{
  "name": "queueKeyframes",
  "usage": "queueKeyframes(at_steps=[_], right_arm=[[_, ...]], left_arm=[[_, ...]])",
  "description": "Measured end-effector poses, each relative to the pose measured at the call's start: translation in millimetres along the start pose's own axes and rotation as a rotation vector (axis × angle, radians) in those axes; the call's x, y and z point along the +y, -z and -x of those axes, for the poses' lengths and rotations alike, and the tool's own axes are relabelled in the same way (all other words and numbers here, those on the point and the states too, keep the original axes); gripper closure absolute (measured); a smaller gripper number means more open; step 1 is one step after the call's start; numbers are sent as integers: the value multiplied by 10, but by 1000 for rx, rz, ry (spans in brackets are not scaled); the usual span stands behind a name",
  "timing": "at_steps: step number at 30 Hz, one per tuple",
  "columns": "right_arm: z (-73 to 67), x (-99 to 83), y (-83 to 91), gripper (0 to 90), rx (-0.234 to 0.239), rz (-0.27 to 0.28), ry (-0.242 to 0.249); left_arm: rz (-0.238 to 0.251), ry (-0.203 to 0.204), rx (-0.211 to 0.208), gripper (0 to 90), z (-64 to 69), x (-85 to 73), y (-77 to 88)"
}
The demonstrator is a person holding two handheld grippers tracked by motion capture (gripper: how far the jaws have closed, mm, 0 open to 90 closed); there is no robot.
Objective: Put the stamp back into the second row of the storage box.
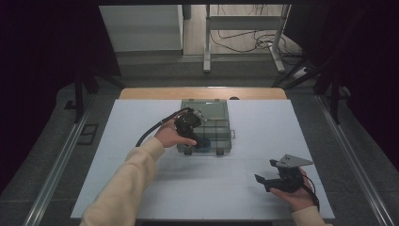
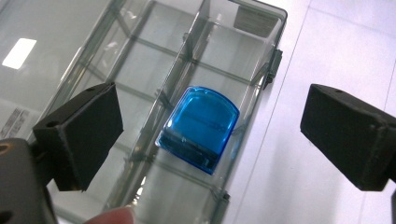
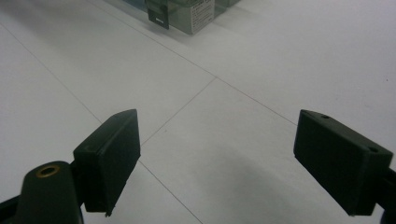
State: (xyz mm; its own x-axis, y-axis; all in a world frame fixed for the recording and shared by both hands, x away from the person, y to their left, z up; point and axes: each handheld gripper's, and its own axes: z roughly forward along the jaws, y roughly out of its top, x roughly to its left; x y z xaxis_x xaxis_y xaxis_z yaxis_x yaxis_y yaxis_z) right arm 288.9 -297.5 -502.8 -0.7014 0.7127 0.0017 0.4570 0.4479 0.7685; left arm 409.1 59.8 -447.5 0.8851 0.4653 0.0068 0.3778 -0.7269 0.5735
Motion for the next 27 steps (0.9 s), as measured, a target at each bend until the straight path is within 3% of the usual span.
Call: queueKeyframes(at_steps=[5, 9, 12, 13, 16, 17, 20, 22, 23, 24, 27], right_arm=[[3, 1, -3, 148, -2, -1, -2], [5, 3, 6, 148, -4, 1, -3], [21, 6, -1, 147, -8, 1, -6], [27, 6, -4, 147, -8, 2, -7], [35, 8, 0, 147, -10, 2, -8], [38, 8, 0, 147, -11, 3, -9], [41, 11, -2, 147, -11, 2, -8], [41, 11, -3, 147, -11, 2, -7], [41, 11, -2, 147, -12, 3, -7], [42, 11, -1, 147, -13, 4, -8], [49, 12, -3, 146, -13, 8, -12]], left_arm=[[37, 5, 34, 79, 123, -162, 110], [81, 43, 57, 83, 173, -342, 254], [87, 68, 64, 79, 195, -441, 330], [101, 95, 92, 82, 232, -552, 403], [128, 126, 101, 86, 270, -671, 475], [144, 148, 131, 85, 320, -788, 546], [170, 184, 160, 89, 389, -968, 636], [177, 196, 166, 91, 411, -1033, 660], [187, 214, 177, 94, 452, -1166, 701], [187, 214, 177, 90, 452, -1166, 701], [206, 252, 202, 94, 517, -1411, 772]])
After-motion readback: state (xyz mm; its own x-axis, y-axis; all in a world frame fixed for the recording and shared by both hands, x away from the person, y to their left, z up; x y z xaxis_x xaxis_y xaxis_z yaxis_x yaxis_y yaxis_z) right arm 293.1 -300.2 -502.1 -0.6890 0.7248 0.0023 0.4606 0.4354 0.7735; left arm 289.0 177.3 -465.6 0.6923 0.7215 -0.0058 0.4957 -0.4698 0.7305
